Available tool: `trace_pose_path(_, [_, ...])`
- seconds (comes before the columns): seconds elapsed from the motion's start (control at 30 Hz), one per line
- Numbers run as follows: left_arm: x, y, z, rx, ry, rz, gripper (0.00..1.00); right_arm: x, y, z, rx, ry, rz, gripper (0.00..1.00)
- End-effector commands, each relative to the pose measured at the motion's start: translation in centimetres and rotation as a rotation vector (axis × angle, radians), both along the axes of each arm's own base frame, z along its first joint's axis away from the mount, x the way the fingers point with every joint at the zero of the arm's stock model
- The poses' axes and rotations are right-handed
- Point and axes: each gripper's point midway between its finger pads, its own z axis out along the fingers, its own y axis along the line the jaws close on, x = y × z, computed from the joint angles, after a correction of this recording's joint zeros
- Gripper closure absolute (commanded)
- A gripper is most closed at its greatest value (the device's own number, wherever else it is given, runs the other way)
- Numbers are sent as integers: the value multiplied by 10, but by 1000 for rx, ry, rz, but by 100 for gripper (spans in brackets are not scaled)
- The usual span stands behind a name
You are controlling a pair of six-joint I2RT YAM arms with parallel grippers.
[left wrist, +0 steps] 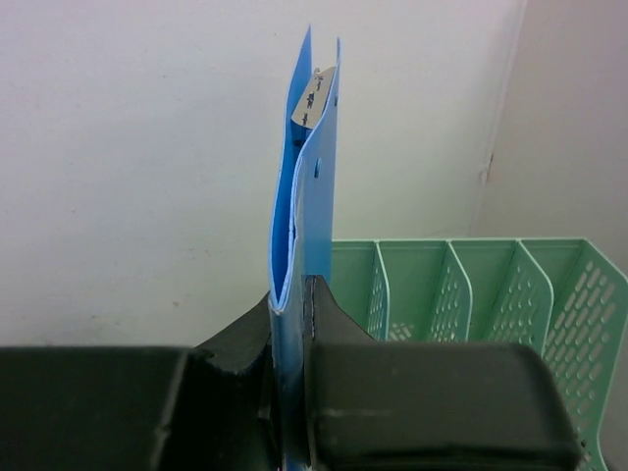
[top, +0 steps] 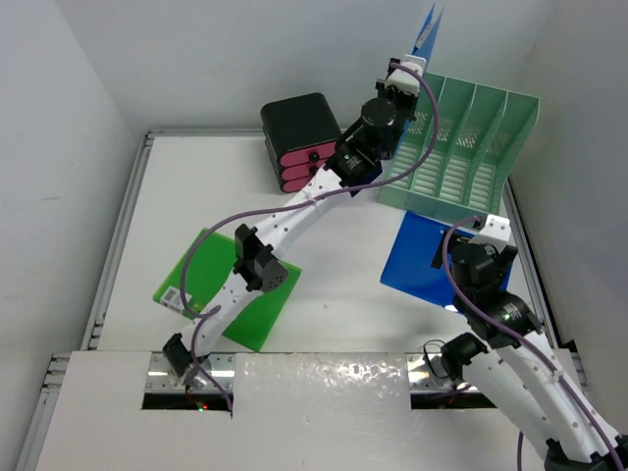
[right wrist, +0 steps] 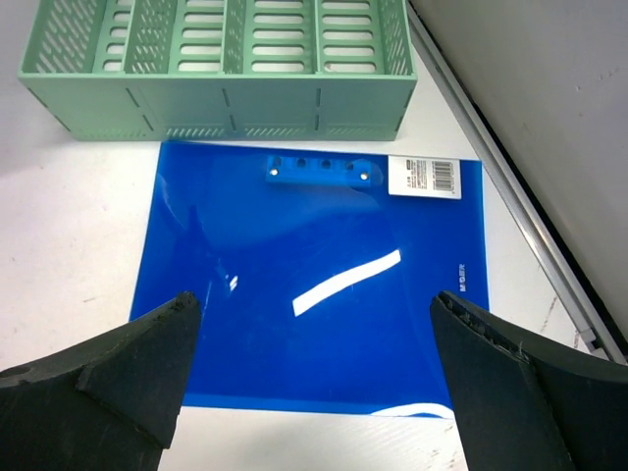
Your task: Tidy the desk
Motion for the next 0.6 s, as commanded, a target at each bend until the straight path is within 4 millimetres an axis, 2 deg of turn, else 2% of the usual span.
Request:
trace_pose_path(0.0, [-27,22,84,-198,-190,13,100,-2,-5,12,-19,-15,-13,4])
trace_pose_path(0.1, [-27,7,73,-202,-201,-21,100,-3,-7,9,-35,1,-14,4])
trace_pose_path(0.23, [-23,-13,47,-201,-207,-29,100,-9,-13,7,-62,22,-30,4])
trace_pose_path(0.27, [-27,-15,49,-208,-232,-23,100,-10,-14,7,-64,23,-32,4])
trace_pose_path(0.33, [-24,-22,33,-190,-235,-9,100,-13,-16,7,-67,21,-36,4])
trace_pose_path(0.57, [-23,-33,14,-187,-275,1,100,-21,-24,17,-79,-3,-48,4])
